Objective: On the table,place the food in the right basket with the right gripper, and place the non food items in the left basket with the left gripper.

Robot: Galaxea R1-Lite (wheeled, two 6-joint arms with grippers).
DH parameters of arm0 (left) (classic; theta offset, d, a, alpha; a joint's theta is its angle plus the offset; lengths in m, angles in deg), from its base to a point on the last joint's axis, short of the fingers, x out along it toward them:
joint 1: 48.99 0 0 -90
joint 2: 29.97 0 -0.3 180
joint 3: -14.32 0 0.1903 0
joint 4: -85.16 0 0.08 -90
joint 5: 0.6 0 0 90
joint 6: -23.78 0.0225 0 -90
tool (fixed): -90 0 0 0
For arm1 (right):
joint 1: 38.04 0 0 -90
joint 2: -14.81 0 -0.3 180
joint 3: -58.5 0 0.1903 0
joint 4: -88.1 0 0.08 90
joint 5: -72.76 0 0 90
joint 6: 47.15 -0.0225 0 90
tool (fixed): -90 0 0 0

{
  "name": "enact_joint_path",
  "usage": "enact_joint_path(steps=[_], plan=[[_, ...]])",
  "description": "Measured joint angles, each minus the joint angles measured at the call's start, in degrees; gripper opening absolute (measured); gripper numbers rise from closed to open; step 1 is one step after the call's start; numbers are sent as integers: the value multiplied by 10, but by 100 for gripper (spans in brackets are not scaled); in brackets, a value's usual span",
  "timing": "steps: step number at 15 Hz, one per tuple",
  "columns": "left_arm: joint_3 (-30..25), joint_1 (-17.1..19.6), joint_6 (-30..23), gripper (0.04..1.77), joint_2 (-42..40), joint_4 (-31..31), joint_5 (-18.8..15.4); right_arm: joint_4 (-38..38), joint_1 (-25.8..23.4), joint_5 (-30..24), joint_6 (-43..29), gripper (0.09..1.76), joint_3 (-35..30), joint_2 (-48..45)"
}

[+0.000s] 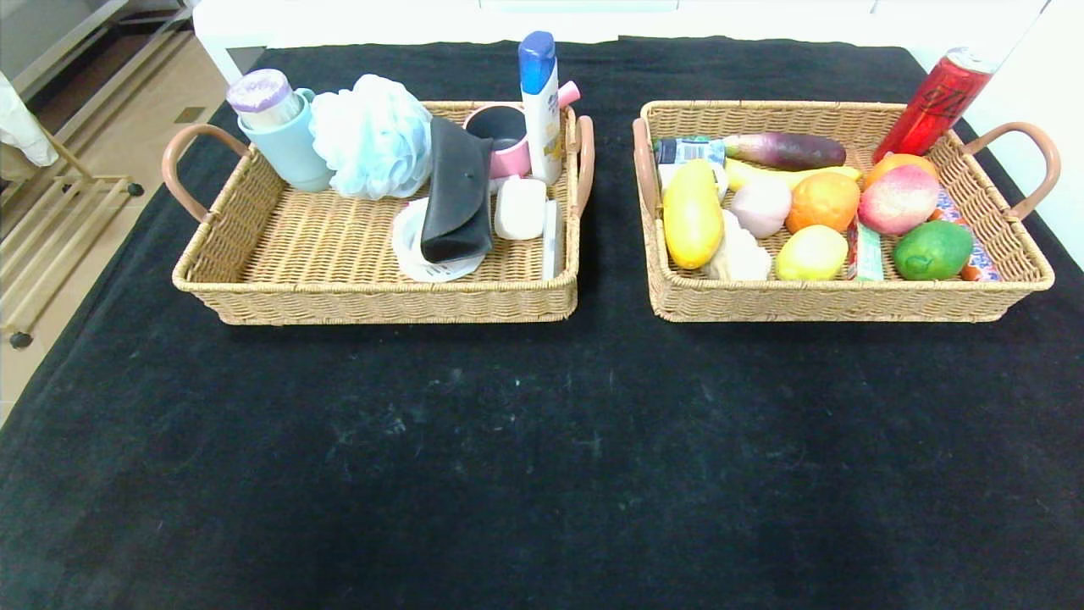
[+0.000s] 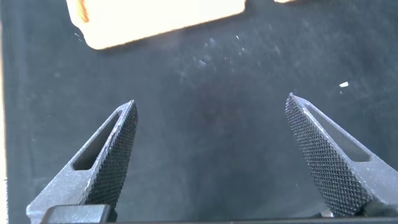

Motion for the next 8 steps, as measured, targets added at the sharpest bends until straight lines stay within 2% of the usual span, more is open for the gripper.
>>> enact_joint_path(steps=[1,2,3,6,8], plan=[[3,17,3,172,-7,0,-15,-1,-8,-2,0,171,-8,-13],[4,38,5,172,-15,-1,-45,-2,-14,-3,0,171,-19,-26],[2,48,5,172,-23,-2,-55,-3,-19,-5,0,171,-31,-38],[-28,45,7,172,-58,0,-62,-1,-31,-21,1,171,-80,-87],[-74,40,8,172,-94,15,-62,28,-34,-13,3,171,-128,-125]])
